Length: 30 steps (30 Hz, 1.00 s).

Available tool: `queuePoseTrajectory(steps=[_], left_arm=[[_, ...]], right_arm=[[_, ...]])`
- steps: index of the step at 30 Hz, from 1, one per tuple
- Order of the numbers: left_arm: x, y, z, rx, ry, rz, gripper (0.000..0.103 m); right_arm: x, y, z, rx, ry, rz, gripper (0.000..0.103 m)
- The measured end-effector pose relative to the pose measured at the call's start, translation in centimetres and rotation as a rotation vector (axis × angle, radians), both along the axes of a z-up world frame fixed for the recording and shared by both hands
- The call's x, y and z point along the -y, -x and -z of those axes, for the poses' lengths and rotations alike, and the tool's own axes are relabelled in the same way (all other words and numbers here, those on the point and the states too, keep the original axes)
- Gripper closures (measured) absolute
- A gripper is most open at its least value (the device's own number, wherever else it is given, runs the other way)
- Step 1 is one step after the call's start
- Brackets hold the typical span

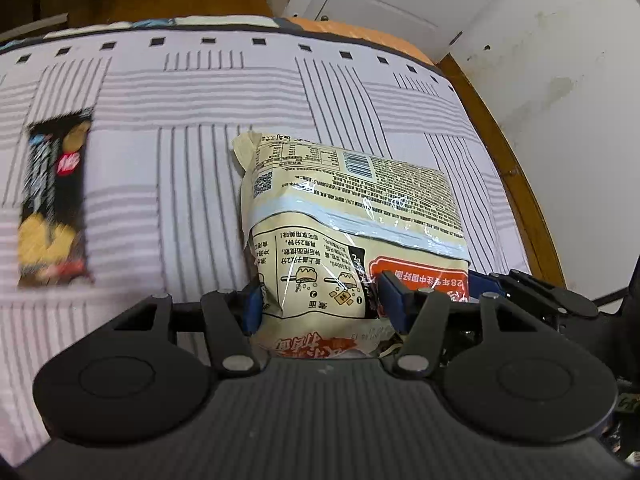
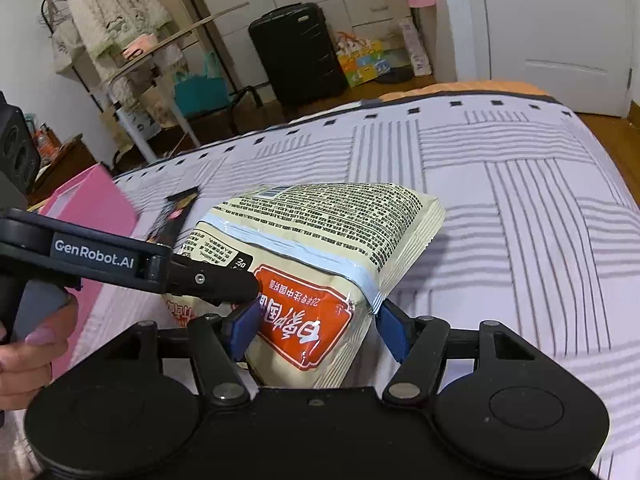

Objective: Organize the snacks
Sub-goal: 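Carry the cream snack bag with the left gripper into the box, release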

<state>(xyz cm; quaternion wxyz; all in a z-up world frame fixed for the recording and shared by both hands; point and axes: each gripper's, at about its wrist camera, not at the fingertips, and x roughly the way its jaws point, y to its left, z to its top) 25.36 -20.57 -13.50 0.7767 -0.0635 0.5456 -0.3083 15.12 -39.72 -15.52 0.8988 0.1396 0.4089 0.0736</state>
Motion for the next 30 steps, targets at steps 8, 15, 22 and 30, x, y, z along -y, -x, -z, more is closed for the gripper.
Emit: queuePoseTrajectory(steps=[8,15,22,30], left_arm=[[-3.5,4.8,-2.3,-0.058,-0.057,-0.023,0.046],[-6.7,8.5,-4.7,-0.093,-0.066,-0.07,0.046],[-10.3,11.8,-6.9,-0.115,-0.049,-0.131,0.046],[-15.0,15.2,-9.3,-0.067,-0.017,-0.191,0.046]], right_arm=[[-3.3,3.6,-2.2,-0.068,-0.011,-0.065,0.033],[-5.9,6.3,-4.8,-0.085,0.004,-0.124,0.033],[-9.4,8.4,-7.5,-0.104,0.054,-0.188,0.033],[-13.7,10.1,-10.7,-0.055,0.122,-0.273,0.033]])
